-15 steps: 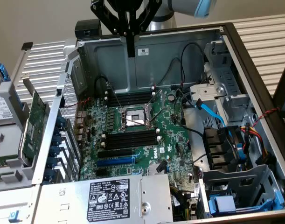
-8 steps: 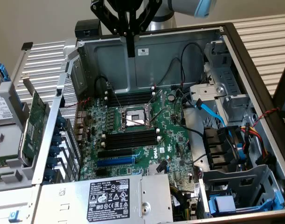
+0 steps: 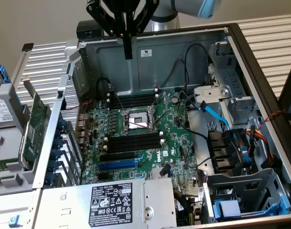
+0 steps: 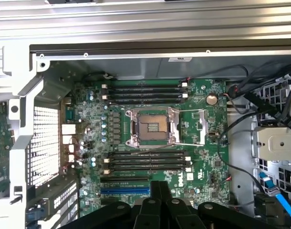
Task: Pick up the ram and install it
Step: 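Reach for the ram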
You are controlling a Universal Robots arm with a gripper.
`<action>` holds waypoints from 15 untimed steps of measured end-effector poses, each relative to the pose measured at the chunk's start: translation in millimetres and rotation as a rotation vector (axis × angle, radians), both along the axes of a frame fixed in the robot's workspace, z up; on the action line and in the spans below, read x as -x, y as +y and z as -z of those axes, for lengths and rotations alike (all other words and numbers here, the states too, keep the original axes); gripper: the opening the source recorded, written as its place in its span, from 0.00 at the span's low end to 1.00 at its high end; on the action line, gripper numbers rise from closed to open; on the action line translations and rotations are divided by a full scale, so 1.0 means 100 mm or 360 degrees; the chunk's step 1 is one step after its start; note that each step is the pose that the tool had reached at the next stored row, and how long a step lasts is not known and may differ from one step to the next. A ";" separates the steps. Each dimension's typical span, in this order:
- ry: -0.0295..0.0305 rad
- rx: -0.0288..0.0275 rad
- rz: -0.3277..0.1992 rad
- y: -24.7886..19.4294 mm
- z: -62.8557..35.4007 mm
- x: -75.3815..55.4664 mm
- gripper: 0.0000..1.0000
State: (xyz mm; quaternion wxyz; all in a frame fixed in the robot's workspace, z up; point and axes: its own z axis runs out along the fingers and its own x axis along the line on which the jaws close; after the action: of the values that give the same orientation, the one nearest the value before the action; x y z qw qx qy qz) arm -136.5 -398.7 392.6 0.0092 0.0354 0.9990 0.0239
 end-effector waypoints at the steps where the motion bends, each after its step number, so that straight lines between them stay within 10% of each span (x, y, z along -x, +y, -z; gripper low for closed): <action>1: 0.00001 -0.00001 0.0000 0.000 0.000 0.04 0.11; 15: 0.00037 -0.00002 0.0000 0.005 0.004 0.63 0.11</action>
State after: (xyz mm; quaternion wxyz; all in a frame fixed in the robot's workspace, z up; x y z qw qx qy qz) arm -200.0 -398.3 392.2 0.0080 0.0354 0.9991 0.0239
